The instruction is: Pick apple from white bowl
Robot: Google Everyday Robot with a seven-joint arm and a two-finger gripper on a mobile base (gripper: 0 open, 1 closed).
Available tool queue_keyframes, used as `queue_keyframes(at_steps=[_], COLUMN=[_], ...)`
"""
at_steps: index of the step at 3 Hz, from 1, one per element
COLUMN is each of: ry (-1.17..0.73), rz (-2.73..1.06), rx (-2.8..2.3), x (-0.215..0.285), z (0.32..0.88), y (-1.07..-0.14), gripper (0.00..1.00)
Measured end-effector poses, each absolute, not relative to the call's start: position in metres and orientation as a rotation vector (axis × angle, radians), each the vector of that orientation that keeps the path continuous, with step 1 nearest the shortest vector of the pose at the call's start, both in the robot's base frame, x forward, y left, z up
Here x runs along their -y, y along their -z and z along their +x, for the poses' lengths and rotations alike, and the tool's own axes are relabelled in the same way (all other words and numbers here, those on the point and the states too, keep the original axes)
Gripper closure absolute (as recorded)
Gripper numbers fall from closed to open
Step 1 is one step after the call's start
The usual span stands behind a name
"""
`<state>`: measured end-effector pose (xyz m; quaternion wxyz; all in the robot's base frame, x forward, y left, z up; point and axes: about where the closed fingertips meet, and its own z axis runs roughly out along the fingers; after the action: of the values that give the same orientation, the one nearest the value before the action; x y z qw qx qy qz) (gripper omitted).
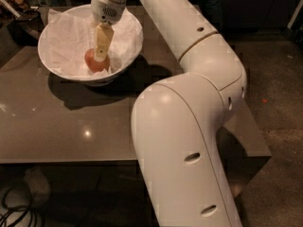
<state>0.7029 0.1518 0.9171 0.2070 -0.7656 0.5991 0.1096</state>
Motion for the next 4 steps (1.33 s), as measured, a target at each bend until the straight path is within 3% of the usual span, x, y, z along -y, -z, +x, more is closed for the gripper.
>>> queue_keyframes(at_steps=[2,4], ry=[-0.356,-0.384], rz=[-2.144,-2.161], rx=[-1.679,-1.697], x=[-0.156,-0.154], z=[0.703,0.702], y=[-0.901,-0.887], gripper=[0.26,0.24])
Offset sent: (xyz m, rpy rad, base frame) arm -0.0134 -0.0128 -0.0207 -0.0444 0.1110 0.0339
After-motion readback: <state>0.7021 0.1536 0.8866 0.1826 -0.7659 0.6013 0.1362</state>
